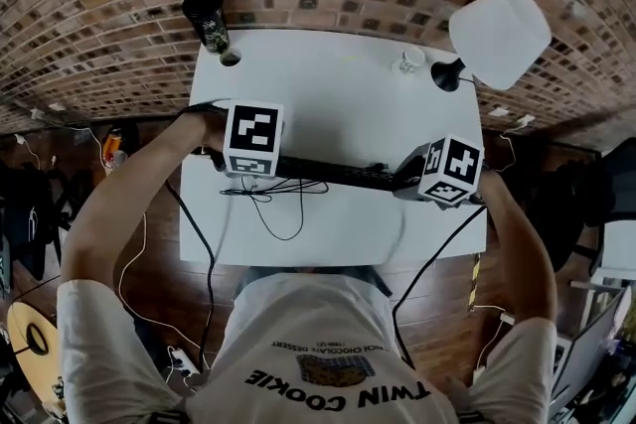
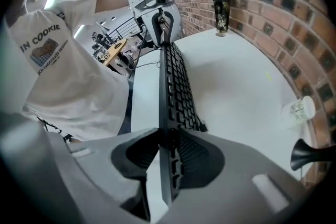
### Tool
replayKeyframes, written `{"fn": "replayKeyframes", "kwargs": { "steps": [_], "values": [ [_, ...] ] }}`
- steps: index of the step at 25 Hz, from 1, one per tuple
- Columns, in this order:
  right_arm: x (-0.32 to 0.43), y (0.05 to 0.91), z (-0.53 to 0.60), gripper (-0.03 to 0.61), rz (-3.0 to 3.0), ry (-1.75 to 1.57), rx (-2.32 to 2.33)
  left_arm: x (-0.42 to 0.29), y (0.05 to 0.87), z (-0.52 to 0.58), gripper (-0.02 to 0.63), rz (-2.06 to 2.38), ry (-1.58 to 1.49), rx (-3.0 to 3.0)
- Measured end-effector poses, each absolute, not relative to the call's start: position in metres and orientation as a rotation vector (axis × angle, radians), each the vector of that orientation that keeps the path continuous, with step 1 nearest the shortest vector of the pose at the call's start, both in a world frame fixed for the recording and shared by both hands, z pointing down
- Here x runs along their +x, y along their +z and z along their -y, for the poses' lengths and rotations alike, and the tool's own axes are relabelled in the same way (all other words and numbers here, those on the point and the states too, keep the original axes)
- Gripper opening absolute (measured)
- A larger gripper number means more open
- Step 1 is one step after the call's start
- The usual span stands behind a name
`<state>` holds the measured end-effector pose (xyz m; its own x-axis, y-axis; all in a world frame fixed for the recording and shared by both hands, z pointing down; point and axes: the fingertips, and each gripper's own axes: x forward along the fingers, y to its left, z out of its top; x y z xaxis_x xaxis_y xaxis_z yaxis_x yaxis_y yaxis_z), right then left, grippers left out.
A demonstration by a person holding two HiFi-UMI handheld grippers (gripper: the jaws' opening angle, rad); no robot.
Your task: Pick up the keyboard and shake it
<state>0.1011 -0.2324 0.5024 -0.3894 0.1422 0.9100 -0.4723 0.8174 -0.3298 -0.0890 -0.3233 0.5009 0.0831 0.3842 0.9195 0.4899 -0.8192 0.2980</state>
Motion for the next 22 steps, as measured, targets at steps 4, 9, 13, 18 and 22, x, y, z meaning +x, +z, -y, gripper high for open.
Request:
{"fn": "replayKeyframes", "kwargs": {
  "steps": [4,9,13,18,22],
  "values": [
    [0.109,0.499,0.248,0.11,1.903,0.794,0.248,-0.079,0.501,0.343,0.117,0.863,-1.834,-2.232],
    [0.119,0.497,0.271,0.11,1.908,0.844,0.205,-0.067,0.507,0.364,0.118,0.758,-1.854,-2.225],
    [0.125,0.498,0.284,0.11,1.895,0.886,0.153,-0.064,0.511,0.371,0.109,0.738,-1.913,-2.208],
    [0.135,0.504,0.313,0.114,1.866,0.892,0.164,-0.067,0.518,0.37,0.107,0.833,-2.115,-2.272],
    [0.139,0.514,0.329,0.12,1.807,0.882,0.155,-0.063,0.528,0.385,0.107,0.798,-2.153,-2.263]
  ]
}}
